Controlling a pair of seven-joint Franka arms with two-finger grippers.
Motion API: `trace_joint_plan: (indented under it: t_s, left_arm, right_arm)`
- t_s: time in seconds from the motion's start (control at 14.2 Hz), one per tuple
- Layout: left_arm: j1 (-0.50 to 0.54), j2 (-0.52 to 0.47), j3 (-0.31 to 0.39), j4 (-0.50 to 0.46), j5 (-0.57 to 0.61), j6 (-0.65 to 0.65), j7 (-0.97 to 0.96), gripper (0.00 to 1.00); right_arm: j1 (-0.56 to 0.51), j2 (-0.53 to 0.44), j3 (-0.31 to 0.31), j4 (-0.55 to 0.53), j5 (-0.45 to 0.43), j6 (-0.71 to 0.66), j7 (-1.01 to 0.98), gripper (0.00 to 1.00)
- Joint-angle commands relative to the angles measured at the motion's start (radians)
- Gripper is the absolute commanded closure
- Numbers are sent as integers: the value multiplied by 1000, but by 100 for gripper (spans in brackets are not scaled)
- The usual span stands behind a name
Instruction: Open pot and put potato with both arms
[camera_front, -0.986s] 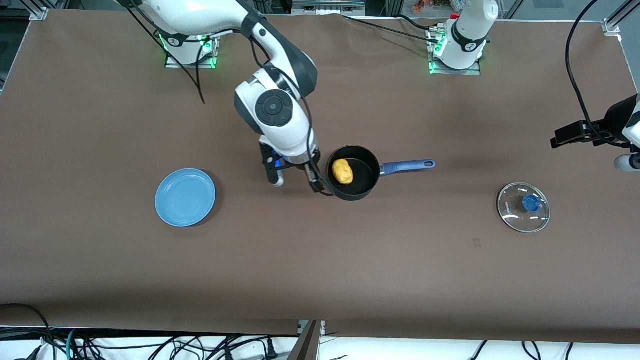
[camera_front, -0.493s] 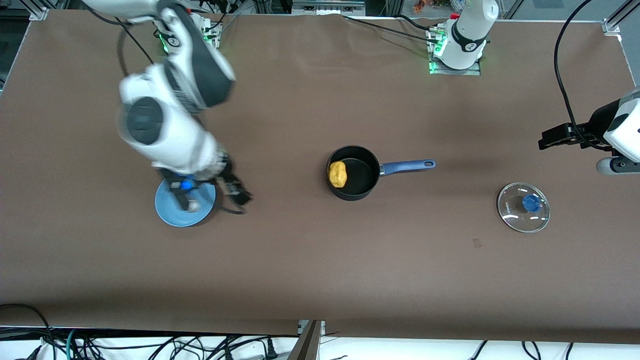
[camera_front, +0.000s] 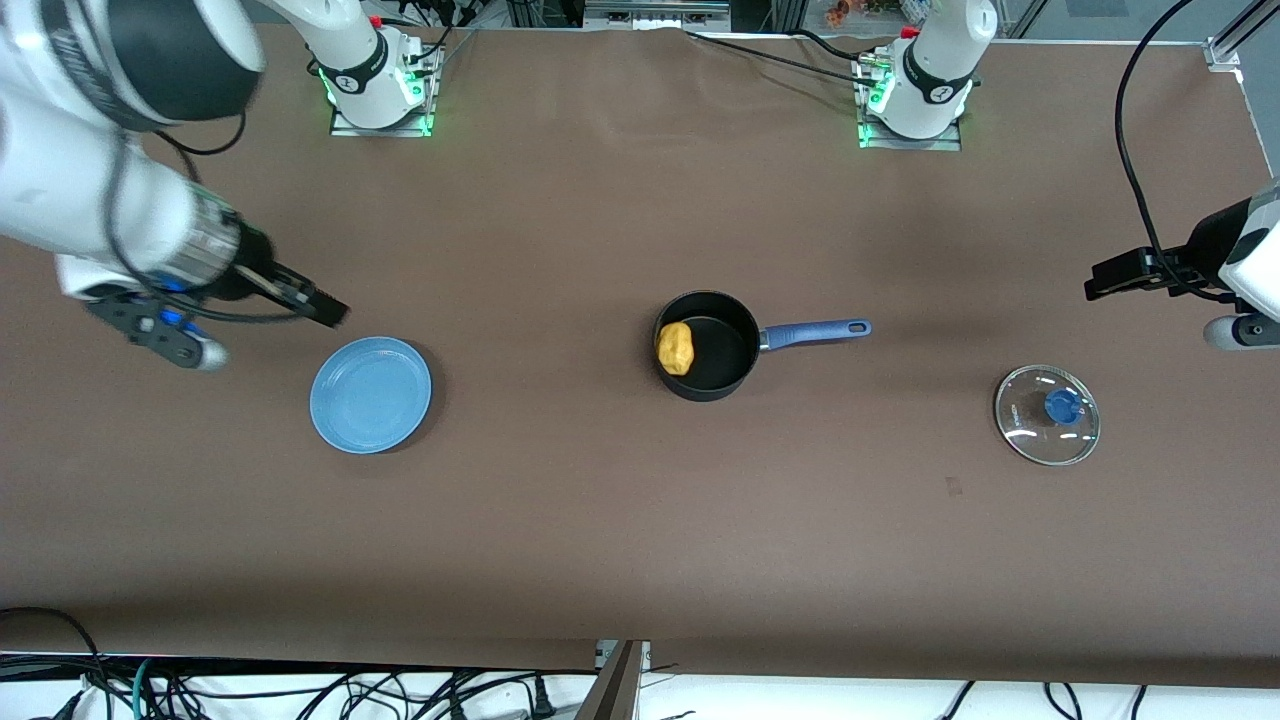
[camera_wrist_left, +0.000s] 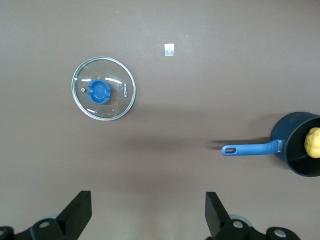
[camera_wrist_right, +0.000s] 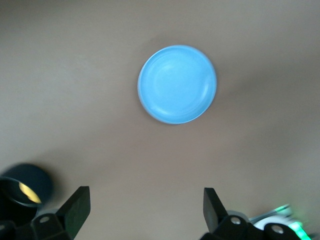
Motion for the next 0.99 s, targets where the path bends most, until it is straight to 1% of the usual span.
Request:
trace_joint_plan:
  t_s: [0.0, 0.07, 0.28, 0.35, 0.49, 0.7, 0.92]
  left_arm:
    - [1, 8, -1, 25, -4, -24, -2, 0]
    - [-2, 8, -1, 25, -4, -24, -2, 0]
    - [4, 8, -1, 25, -4, -25, -2, 0]
    - [3, 8, -1, 25, -4, -24, -2, 0]
    - [5, 8, 0, 25, -7, -25, -2, 0]
    - [2, 8, 0, 25, -13, -25, -2, 0]
    - [3, 8, -3, 25, -18, -25, -2, 0]
  right_arm:
    - [11, -37, -94, -44, 11, -24, -282, 0]
    - [11, -44, -107, -52, 11, -24, -316, 0]
    - [11, -119, -116, -150, 4, 5, -375, 0]
    - [11, -133, -130, -165, 1, 10, -390, 0]
    - [11, -138, -137, -169, -8, 13, -475, 0]
    - [2, -123, -150, -156, -18, 70, -617, 0]
    - [-19, -107, -148, -156, -16, 72, -648, 0]
